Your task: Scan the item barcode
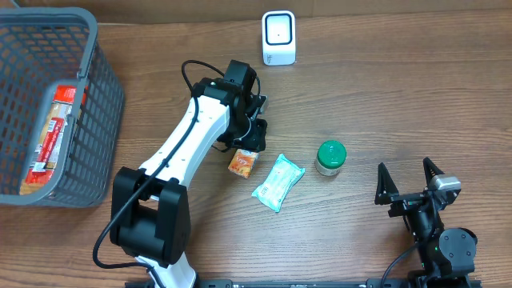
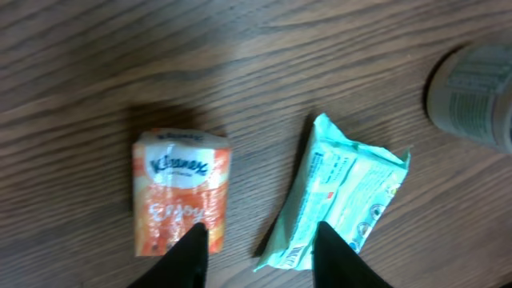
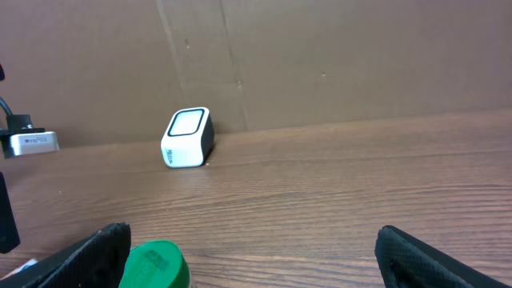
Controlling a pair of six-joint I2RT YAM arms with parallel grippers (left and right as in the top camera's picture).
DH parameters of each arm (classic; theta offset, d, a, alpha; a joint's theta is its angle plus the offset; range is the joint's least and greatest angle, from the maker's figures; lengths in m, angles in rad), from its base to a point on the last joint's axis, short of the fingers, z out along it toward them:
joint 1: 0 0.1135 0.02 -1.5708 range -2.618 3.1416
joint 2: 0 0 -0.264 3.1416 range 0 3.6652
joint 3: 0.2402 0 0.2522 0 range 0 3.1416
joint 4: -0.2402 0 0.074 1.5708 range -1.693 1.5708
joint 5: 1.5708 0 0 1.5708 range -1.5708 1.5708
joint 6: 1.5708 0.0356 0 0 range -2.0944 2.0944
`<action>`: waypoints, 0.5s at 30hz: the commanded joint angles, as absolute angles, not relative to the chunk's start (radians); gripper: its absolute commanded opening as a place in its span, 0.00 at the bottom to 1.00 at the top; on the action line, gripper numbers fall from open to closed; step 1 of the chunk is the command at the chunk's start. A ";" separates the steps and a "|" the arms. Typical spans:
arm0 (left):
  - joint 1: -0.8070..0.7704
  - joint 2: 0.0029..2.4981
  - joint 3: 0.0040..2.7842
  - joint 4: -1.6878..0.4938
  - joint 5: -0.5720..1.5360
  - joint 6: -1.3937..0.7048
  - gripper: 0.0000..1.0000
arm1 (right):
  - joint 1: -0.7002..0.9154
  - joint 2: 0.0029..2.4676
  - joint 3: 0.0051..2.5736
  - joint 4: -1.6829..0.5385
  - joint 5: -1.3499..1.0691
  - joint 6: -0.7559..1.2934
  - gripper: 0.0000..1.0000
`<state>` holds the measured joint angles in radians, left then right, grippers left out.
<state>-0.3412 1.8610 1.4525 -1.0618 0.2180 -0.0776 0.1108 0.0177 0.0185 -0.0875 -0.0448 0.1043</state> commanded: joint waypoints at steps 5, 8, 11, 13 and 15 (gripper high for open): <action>-0.416 1.845 1.348 -0.975 0.174 -0.187 0.04 | 0.104 0.018 0.008 -0.081 -0.038 0.102 1.00; -0.454 1.846 1.292 -0.947 0.093 -0.226 0.04 | 0.104 0.018 0.008 -0.081 -0.038 0.102 1.00; -0.483 1.846 1.254 -0.936 0.093 -0.238 0.04 | 0.104 0.018 0.008 -0.081 -0.038 0.102 1.00; -0.503 1.846 1.234 -0.934 0.093 -0.256 0.04 | 0.104 0.018 0.008 -0.081 -0.038 0.102 1.00; -0.523 1.846 1.216 -0.933 0.092 -0.281 0.04 | 0.104 0.018 0.008 -0.081 -0.038 0.102 1.00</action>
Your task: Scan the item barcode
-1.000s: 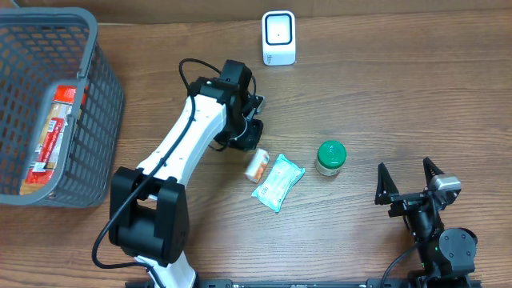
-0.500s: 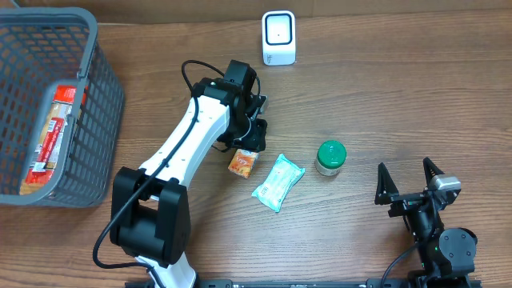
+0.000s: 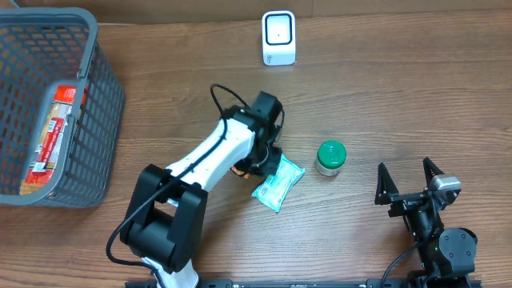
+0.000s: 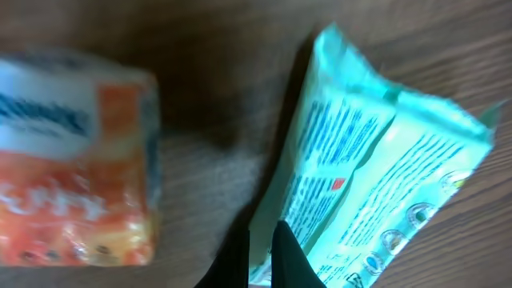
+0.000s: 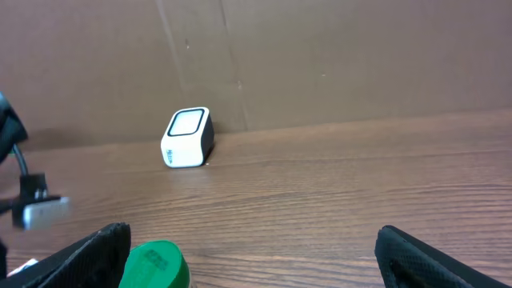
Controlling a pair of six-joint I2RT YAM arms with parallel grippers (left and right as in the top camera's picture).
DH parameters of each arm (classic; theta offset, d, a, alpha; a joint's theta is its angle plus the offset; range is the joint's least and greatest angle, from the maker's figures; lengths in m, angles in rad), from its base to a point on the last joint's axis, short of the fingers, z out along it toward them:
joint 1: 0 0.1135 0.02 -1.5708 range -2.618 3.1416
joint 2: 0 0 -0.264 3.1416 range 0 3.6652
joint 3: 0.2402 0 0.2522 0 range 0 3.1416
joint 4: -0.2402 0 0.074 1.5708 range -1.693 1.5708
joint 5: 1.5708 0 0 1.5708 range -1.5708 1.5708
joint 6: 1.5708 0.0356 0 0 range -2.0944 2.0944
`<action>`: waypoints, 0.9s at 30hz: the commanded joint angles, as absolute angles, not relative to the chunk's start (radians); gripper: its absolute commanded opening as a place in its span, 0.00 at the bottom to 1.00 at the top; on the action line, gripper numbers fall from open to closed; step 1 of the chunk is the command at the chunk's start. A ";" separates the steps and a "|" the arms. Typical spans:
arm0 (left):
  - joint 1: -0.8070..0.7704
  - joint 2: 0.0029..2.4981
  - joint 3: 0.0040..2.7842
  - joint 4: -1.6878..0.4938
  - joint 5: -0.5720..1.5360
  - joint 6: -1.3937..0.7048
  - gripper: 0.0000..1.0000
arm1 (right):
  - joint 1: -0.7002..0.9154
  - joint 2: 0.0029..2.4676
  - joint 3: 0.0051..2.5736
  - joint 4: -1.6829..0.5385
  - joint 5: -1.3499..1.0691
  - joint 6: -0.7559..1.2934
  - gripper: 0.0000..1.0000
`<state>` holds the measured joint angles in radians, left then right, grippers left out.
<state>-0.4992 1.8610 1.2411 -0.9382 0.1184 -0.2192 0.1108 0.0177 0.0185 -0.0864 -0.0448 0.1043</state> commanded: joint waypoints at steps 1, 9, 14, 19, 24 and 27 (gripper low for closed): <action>-0.530 1.846 1.211 -0.933 0.092 -0.294 0.04 | 0.104 0.018 0.008 -0.081 -0.038 0.102 1.00; -0.587 1.846 1.203 -0.857 0.244 -0.315 0.04 | 0.104 0.018 0.008 -0.081 -0.038 0.102 1.00; -0.591 1.845 1.230 -0.841 0.246 -0.315 0.04 | 0.104 0.018 0.008 -0.081 -0.038 0.102 1.00; -0.557 1.838 1.330 -0.929 0.148 -0.314 0.04 | 0.104 0.018 0.008 -0.081 -0.038 0.102 1.00; -0.516 1.837 1.434 -1.033 -0.044 -0.312 0.09 | 0.104 0.018 0.008 -0.081 -0.038 0.102 1.00; -0.505 1.842 1.430 -1.032 -0.119 -0.287 0.13 | 0.104 0.018 0.008 -0.081 -0.038 0.102 1.00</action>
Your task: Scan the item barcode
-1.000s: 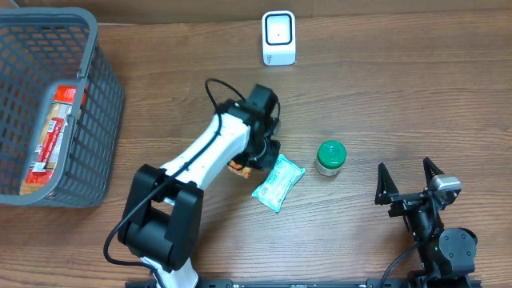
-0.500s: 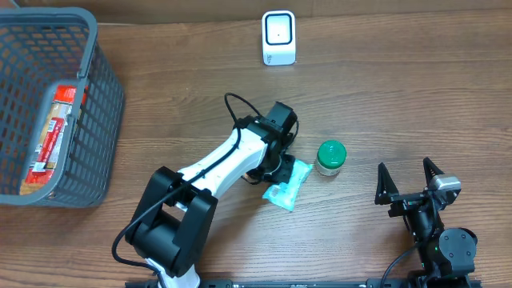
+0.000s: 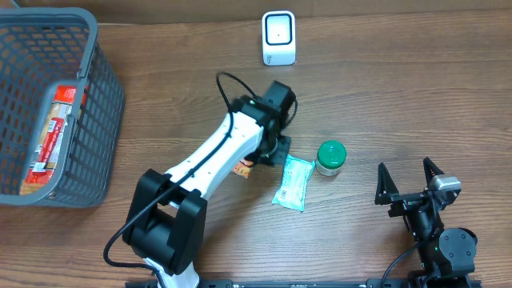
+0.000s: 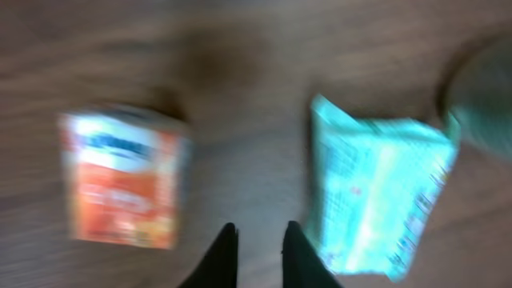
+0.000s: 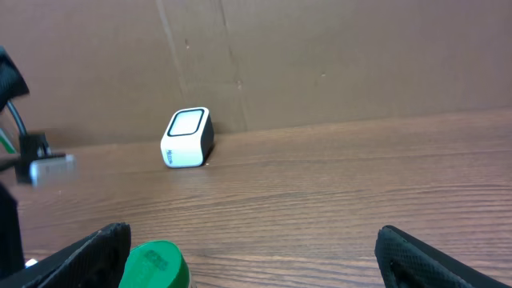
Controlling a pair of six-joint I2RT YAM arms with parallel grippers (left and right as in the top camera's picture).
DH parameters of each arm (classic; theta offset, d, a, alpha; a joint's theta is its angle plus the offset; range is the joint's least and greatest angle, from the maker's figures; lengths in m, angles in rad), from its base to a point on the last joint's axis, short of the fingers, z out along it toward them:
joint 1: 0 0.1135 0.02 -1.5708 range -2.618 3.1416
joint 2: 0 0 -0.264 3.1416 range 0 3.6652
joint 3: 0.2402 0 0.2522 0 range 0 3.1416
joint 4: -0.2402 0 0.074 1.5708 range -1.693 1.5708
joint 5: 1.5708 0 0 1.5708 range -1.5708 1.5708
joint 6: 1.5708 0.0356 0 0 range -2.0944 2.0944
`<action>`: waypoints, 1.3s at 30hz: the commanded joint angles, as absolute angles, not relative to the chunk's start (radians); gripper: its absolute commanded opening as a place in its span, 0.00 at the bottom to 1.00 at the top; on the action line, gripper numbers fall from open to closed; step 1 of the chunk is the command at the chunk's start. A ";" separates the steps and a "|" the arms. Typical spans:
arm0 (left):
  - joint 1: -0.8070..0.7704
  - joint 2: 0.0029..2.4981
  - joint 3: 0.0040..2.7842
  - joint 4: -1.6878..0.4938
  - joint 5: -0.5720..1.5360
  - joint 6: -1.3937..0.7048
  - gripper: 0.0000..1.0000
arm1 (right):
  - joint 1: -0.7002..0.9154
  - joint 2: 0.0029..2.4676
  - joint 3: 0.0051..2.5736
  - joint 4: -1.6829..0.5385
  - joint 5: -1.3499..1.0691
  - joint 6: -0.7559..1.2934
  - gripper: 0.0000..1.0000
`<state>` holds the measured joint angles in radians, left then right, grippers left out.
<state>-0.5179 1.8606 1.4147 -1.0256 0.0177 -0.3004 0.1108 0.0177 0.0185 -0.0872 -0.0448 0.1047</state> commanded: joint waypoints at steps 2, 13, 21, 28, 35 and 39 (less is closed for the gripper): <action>-0.504 1.844 1.417 -1.031 -0.137 -0.274 0.15 | 0.104 0.018 0.008 -0.081 -0.038 0.102 1.00; -0.511 1.844 1.268 -0.893 -0.184 -0.265 0.17 | 0.104 0.018 0.008 -0.081 -0.038 0.102 1.00; -0.517 1.844 1.213 -0.822 -0.187 -0.239 0.16 | 0.104 0.018 0.008 -0.081 -0.038 0.102 1.00; -0.517 1.844 1.185 -0.781 -0.187 -0.239 0.17 | 0.104 0.018 0.008 -0.081 -0.038 0.102 1.00; -0.517 1.844 1.126 -0.722 -0.194 -0.231 0.18 | 0.104 0.018 0.008 -0.081 -0.038 0.102 1.00; -0.517 1.844 1.119 -0.720 -0.221 -0.232 0.11 | 0.104 0.018 0.008 -0.081 -0.038 0.102 1.00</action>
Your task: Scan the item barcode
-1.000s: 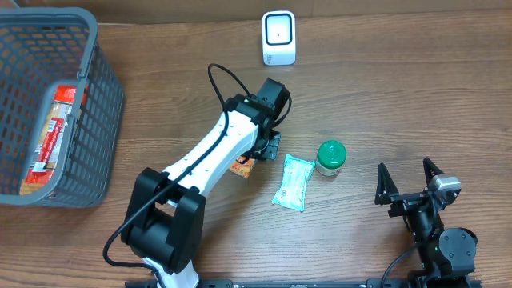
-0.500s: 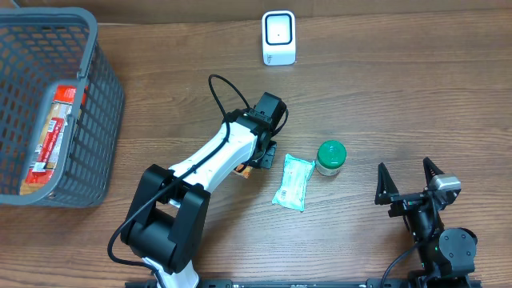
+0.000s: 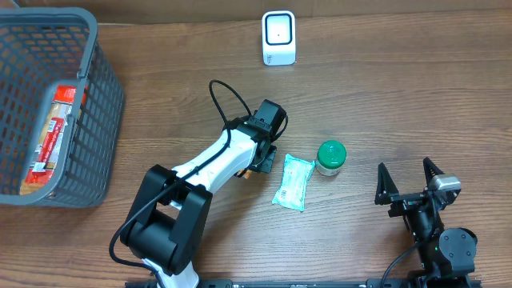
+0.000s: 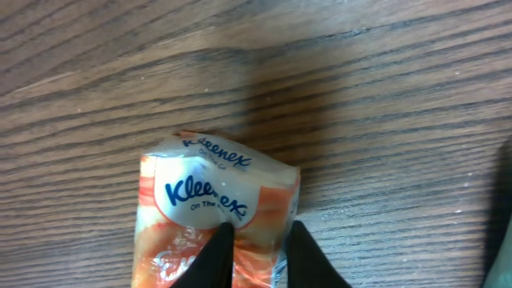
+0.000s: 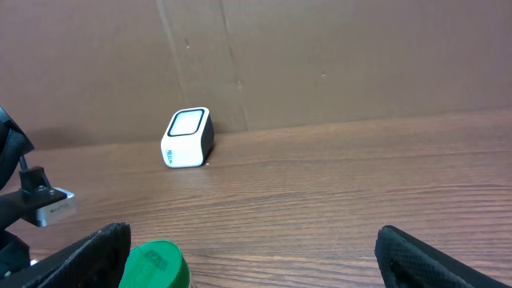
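Note:
An orange and white Kleenex tissue pack [image 4: 210, 210] lies on the wooden table. My left gripper [image 4: 260, 234] is low over it with its jaws only narrowly apart. One finger lies over the pack's middle and the other stands at its right edge, so the pack's right part sits between them. From overhead the left gripper [image 3: 260, 157] covers almost all of the pack. The white barcode scanner [image 3: 278, 38] stands at the far edge and also shows as the scanner [image 5: 188, 138]. My right gripper [image 5: 254, 260] rests wide open and empty at the near right.
A teal wipes pack [image 3: 293, 182] lies just right of the left gripper. A green-lidded jar [image 3: 330, 158] stands beside it. A grey mesh basket [image 3: 96, 88] at the left holds a red package [image 3: 50, 138].
My left gripper was higher, with both packs in its blurred view. It is now lower and further left, straddling the Kleenex pack's right part. The teal pack and the right arm have not moved.
At first my left gripper hung open above the Kleenex pack, and the teal pack lay at a slant beside it. Then it was nearly shut at the teal pack's left edge. Later that pack lay further right, near the jar. Now the gripper is on the Kleenex pack.

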Controlling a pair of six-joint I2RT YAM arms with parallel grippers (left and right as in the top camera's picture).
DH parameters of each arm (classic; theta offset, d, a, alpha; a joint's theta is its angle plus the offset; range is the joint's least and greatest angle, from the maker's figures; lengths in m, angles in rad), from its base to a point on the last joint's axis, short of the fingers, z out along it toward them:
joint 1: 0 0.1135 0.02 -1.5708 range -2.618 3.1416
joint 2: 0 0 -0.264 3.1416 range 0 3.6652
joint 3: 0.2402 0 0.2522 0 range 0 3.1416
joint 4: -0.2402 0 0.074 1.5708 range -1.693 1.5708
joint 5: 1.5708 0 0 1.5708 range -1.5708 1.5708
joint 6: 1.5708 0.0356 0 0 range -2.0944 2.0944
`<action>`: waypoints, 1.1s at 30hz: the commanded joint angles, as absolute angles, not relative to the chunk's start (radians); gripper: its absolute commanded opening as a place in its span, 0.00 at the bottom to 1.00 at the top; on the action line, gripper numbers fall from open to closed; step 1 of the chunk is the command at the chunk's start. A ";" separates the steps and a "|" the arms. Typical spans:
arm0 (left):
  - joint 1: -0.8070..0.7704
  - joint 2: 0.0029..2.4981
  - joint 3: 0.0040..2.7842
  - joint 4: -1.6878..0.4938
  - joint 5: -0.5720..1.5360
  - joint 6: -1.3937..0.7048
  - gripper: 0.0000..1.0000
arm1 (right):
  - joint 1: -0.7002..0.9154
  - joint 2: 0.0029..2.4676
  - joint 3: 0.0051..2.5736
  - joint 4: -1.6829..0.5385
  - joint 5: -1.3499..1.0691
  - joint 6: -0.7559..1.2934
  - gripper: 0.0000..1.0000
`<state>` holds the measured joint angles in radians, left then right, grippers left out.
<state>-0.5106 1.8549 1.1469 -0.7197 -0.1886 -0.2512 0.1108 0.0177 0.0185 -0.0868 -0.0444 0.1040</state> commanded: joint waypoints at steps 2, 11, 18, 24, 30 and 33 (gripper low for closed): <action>-0.517 1.844 1.119 -0.720 -0.220 -0.232 0.04 | 0.104 0.018 0.008 -0.081 -0.038 0.102 1.00; -0.516 1.826 1.182 -0.762 -0.215 -0.287 0.04 | 0.104 0.018 0.008 -0.081 -0.038 0.102 1.00; -0.481 1.765 1.305 -0.849 -0.036 -0.323 0.04 | 0.104 0.018 0.008 -0.081 -0.038 0.102 1.00; -0.395 1.745 1.310 -0.890 0.124 -0.327 0.04 | 0.104 0.018 0.008 -0.081 -0.038 0.102 1.00; -0.398 1.745 1.291 -0.903 0.121 -0.139 0.77 | 0.104 0.018 0.008 -0.081 -0.038 0.102 1.00; -0.417 1.745 1.291 -0.879 0.126 -0.120 1.00 | 0.104 0.018 0.008 -0.081 -0.038 0.102 1.00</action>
<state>-0.3893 1.7523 1.2976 -0.8967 0.0917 -0.1936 0.1108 0.0177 0.0185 -0.0872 -0.0441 0.1047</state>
